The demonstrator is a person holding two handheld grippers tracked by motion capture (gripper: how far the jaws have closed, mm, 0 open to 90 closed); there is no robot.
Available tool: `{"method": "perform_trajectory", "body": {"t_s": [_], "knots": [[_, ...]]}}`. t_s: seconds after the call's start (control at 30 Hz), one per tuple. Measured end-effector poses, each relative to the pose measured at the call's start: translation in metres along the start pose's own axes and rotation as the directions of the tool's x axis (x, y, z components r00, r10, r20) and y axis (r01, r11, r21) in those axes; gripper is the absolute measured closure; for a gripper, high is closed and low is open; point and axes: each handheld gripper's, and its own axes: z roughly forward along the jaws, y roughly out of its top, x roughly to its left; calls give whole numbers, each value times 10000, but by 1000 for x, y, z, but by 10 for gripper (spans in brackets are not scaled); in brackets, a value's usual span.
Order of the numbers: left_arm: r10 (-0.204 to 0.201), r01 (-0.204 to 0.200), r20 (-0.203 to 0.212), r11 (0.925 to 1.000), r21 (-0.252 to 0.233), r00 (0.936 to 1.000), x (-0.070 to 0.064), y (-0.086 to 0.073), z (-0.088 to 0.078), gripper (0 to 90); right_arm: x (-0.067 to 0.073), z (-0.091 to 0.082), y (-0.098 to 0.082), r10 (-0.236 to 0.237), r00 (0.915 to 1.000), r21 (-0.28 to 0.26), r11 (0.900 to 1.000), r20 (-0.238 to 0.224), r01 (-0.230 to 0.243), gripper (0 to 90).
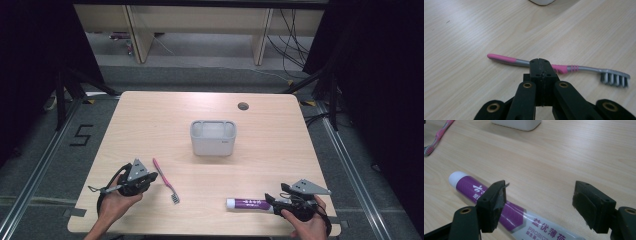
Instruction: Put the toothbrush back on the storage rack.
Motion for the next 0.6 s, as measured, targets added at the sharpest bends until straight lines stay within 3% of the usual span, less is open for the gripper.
{"method": "perform_trajectory", "body": {"t_s": [0.2,0.23,0.3,0.33,0.6], "knots": [[-124,124,-14,9999,-70,9999,6,8,8,897,0,1,0,117,9998,20,9999,-175,-117,281],[42,-42,-8,9999,128,10000,10,11,11,897,0,2,0,80,9997,10,10000,-216,-80,281],[-127,128,-72,9999,71,9999,13,14,16,897,1,0,0,174,9998,123,9998,-77,-173,281],[40,-38,-87,9997,225,10000,15,15,17,897,0,0,0,-21,10000,102,9999,-33,21,282],[-34,37,-70,9992,388,10000,25,23,28,897,0,1,0,-7,10000,7,10000,-55,7,285]]}}
